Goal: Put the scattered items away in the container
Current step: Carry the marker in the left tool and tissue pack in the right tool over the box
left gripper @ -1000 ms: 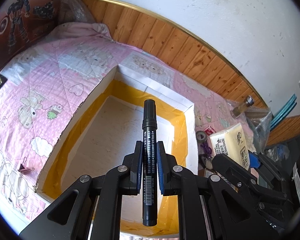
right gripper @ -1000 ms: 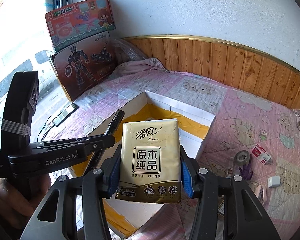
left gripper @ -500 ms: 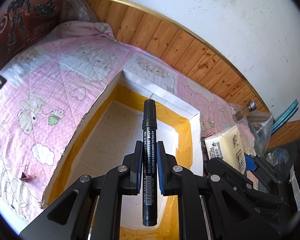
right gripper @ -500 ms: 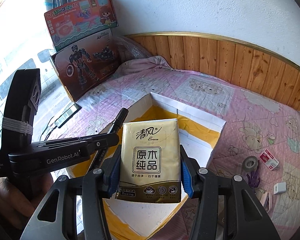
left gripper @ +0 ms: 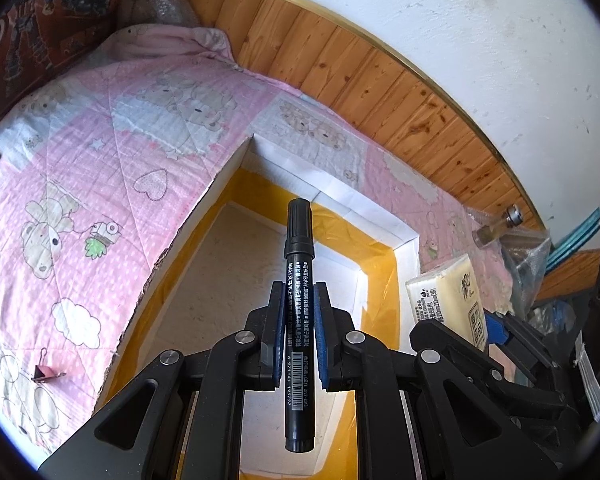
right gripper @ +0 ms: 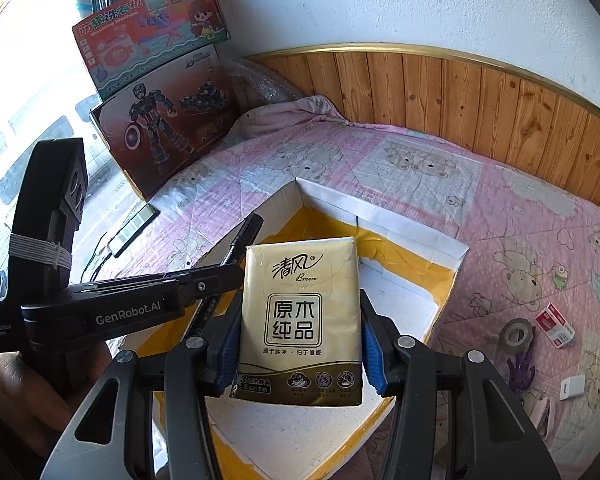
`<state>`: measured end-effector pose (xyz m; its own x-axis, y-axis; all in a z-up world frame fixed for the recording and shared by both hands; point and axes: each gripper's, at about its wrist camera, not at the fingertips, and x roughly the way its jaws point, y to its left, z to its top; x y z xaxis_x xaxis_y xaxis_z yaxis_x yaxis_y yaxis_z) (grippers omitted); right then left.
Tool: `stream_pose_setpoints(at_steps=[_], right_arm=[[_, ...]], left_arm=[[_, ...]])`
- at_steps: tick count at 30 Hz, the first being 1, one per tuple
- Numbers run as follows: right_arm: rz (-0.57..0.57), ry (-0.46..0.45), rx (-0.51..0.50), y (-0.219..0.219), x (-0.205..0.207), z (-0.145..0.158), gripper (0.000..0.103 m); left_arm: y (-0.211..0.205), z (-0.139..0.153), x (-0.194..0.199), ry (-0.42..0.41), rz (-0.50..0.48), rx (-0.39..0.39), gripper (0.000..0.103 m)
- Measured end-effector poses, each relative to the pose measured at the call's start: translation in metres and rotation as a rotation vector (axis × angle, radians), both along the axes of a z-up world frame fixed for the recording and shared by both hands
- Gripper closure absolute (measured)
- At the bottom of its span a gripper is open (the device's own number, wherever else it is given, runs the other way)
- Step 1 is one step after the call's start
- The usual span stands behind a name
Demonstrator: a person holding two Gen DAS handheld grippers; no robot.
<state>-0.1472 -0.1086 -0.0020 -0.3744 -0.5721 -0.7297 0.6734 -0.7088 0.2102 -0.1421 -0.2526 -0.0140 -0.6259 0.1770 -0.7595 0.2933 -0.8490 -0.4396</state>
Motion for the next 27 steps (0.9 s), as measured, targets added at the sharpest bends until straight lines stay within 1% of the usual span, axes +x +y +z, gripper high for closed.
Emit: stream_pose_setpoints(at_steps=[8, 17, 27], right_arm=[[0.005, -0.046, 0.009, -0.004, -0.018, -0.011, 0.051], [0.033, -0.065, 0.048, -0.012, -0.035, -0.025, 0.051], [0.108, -0.043, 0.137, -0.025, -0.051, -0.039, 0.051]], left_arm=[[0.001, -0.005, -0.017, -0.022, -0.014, -0.002, 0.09], [-0.002, -0.014, -0.035, -0.07, -0.021, -0.011, 0.09], [0.005, -0.026, -0.057, -0.136, -0.041, -0.024, 0.09]])
